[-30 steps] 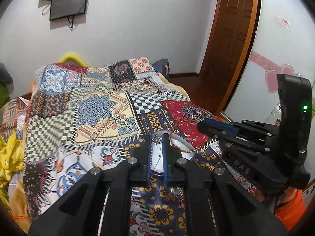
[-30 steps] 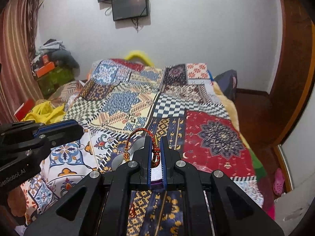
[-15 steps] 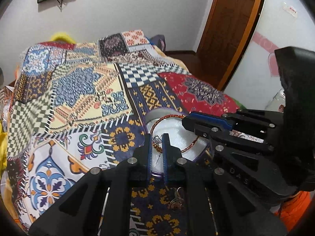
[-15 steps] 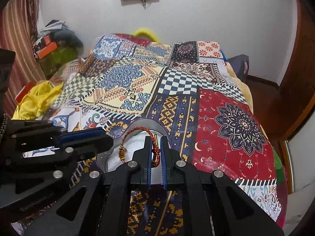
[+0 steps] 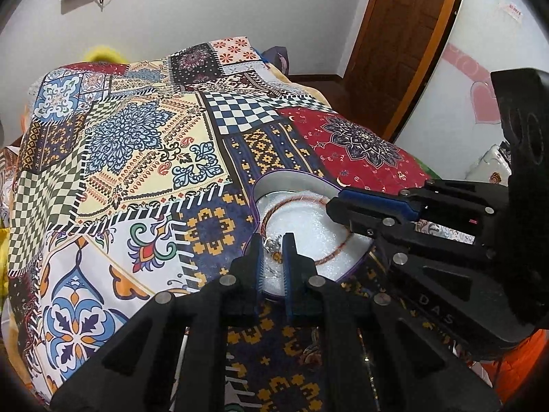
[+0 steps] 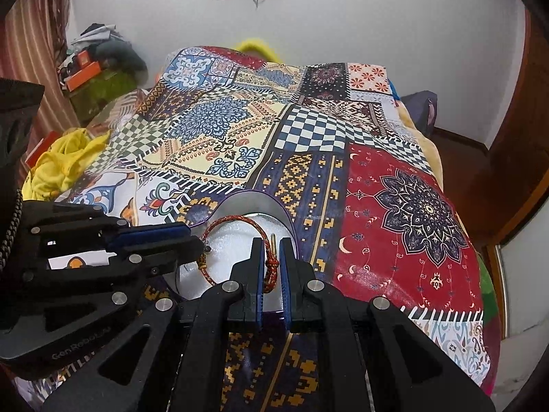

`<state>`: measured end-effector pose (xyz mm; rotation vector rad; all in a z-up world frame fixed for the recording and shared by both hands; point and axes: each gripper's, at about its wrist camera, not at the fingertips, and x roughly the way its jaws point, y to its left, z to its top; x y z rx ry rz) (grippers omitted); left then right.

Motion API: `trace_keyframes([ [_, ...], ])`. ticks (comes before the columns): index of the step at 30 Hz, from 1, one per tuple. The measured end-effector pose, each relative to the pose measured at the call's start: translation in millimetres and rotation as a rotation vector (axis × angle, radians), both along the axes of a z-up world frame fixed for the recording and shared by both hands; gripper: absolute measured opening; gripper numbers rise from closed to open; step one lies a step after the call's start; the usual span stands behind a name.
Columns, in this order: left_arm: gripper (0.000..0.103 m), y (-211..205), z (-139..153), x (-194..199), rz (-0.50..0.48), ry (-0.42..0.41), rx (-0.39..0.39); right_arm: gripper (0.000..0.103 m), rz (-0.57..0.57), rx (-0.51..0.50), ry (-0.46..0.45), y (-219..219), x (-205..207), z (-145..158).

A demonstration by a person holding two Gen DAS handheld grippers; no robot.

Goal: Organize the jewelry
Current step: 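Lower the bracelet into the purple heart tin and open the right gripper, then withdraw the right gripper back toward the jewelry pile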

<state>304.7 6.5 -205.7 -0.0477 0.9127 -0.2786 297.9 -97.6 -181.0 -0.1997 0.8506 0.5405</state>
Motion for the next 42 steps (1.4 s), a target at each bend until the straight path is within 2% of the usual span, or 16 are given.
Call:
trace_keyframes([
  [7, 0.010, 5.3, 13.5, -8.7, 0.021, -0.025, 0.006, 0.022, -0.018, -0.007, -0.022, -1.5, -5.8, 7.1],
  [12, 0.017, 8.5, 29.3, -21.4, 0.031, -0.058, 0.012, 0.033, -0.027, -0.002, -0.051, -4.2, -16.4, 18.4],
  [16, 0.018, 10.4, 41.5, -33.0, 0.039, -0.077, 0.015, 0.034, -0.033, 0.011, -0.076, -8.1, -27.8, 31.2],
  [20, 0.028, 12.3, 52.1, -46.9, 0.050, -0.100, 0.024, 0.035, -0.041, 0.026, -0.104, -12.8, -42.3, 44.7],
  [28, 0.036, 17.4, 66.5, -74.3, 0.070, -0.119, 0.033, 0.036, -0.055, 0.056, -0.127, -19.8, -65.0, 60.2],
  [33, 0.038, 21.5, 58.6, -86.2, 0.084, -0.092, 0.042, 0.036, -0.068, 0.057, -0.099, -25.5, -72.2, 52.4],
  [42, 0.038, 21.0, 19.8, -95.6, 0.069, 0.016, 0.060, 0.036, -0.082, 0.051, -0.003, -35.8, -84.0, 21.7],
])
